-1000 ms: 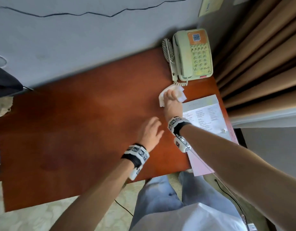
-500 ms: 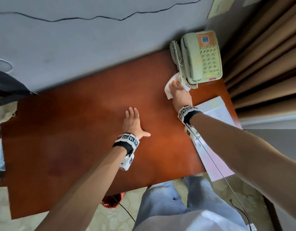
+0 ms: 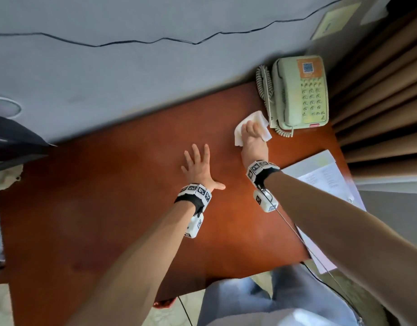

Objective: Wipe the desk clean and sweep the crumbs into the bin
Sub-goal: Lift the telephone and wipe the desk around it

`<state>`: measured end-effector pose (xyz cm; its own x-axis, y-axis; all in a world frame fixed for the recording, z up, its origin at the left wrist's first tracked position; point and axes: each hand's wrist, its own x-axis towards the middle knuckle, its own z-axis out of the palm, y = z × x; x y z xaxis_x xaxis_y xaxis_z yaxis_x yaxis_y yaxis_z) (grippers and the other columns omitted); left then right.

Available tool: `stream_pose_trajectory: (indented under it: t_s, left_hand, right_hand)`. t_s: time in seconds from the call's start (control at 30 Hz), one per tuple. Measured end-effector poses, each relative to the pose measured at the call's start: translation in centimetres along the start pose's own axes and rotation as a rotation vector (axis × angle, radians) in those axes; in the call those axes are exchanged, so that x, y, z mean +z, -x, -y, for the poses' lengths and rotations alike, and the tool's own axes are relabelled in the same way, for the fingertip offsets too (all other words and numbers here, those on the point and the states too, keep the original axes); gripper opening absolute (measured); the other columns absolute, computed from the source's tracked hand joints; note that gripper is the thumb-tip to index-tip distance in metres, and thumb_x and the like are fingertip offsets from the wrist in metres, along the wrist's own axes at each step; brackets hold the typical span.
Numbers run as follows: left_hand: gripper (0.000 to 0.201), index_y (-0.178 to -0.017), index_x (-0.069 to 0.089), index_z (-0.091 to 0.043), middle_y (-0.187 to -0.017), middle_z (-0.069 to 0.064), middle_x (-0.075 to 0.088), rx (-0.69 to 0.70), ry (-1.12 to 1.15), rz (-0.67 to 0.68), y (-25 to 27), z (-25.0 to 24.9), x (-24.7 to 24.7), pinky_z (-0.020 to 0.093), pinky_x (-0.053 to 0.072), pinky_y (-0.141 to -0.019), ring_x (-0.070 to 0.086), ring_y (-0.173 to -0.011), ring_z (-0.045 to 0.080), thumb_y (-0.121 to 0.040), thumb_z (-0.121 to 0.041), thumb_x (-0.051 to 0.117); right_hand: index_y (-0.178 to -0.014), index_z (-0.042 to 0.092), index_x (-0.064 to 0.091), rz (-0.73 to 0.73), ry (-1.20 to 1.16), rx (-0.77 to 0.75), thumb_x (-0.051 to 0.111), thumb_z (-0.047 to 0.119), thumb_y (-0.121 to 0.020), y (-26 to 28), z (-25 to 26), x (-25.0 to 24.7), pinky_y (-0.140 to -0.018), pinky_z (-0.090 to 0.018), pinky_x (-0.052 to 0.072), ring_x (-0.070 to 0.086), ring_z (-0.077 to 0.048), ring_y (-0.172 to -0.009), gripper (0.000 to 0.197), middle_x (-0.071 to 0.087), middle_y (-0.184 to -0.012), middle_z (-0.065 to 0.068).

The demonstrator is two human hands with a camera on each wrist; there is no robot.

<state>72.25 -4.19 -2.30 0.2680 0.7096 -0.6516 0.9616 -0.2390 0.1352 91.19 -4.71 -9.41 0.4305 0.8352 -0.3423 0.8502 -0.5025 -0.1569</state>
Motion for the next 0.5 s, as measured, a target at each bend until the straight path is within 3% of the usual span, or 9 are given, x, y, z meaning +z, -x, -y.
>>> stream_pose_trajectory:
  t_s: [0.1, 0.2, 0.3, 0.37, 0.43, 0.5]
  left_hand:
    - [0.152, -0.160, -0.013, -0.031, -0.167, 0.006, -0.021, 0.008, 0.011, 0.002, -0.2, 0.2, 0.0, 0.067, 0.021, -0.118, -0.014, -0.154, 0.040, -0.055, -0.057, 0.094]
    - [0.152, -0.160, -0.012, -0.032, -0.167, 0.006, -0.022, 0.014, 0.044, 0.002, -0.5, 0.2, 0.2, 0.067, 0.017, -0.117, -0.016, -0.154, 0.039, -0.055, -0.055, 0.095]
    - [0.152, -0.160, -0.012, -0.033, -0.167, 0.005, -0.025, -0.001, 0.055, 0.013, -0.7, 0.5, 0.3, 0.068, 0.014, -0.117, -0.018, -0.153, 0.039, -0.055, -0.053, 0.096]
    - [0.152, -0.160, -0.012, -0.033, -0.167, 0.004, -0.025, -0.005, 0.058, 0.021, -0.6, 0.4, 0.2, 0.068, 0.015, -0.117, -0.017, -0.153, 0.038, -0.054, -0.052, 0.096]
    - [0.153, -0.160, -0.012, -0.034, -0.167, 0.004, -0.024, -0.003, 0.057, 0.013, -0.6, 0.3, 0.2, 0.068, 0.016, -0.117, -0.016, -0.154, 0.038, -0.053, -0.053, 0.096]
    - [0.154, -0.160, -0.012, -0.034, -0.167, 0.003, -0.024, -0.004, 0.063, 0.012, -0.5, 0.3, 0.2, 0.068, 0.018, -0.117, -0.016, -0.154, 0.038, -0.052, -0.053, 0.096]
  right_hand:
    - [-0.154, 0.012, 0.009, -0.034, 0.081, -0.055, 0.055, 0.003, -0.089, -3.3, 1.4, -3.3, -0.112, -0.035, 0.033, 0.015, -0.023, -0.149, 0.080, 0.009, -0.161, -0.008]
    - [-0.150, 0.015, 0.021, -0.064, -0.005, -0.093, 0.061, 0.000, -0.083, -8.3, 2.9, -6.1, -0.095, -0.043, 0.047, 0.036, -0.030, -0.140, 0.080, 0.022, -0.156, -0.013]
    - [-0.152, 0.014, 0.018, -0.041, -0.030, -0.108, 0.067, 0.006, -0.080, -11.0, 4.3, -6.5, -0.088, -0.045, 0.053, 0.045, -0.029, -0.134, 0.088, 0.022, -0.158, -0.011]
    - [-0.153, 0.012, 0.019, -0.035, -0.010, -0.202, 0.063, 0.006, -0.084, -8.7, 5.4, -6.2, -0.097, -0.043, 0.048, 0.040, -0.028, -0.138, 0.082, 0.024, -0.158, -0.010]
    - [-0.155, 0.013, 0.016, -0.027, 0.048, -0.389, 0.052, 0.005, -0.094, -4.2, 5.5, -4.8, -0.111, -0.034, 0.036, 0.024, -0.023, -0.147, 0.071, 0.018, -0.160, -0.005]
    - [-0.157, 0.017, 0.014, 0.057, 0.003, -0.493, 0.046, 0.000, -0.095, -0.3, 4.8, -3.4, -0.111, -0.031, 0.035, 0.009, -0.016, -0.152, 0.071, 0.009, -0.164, 0.004]
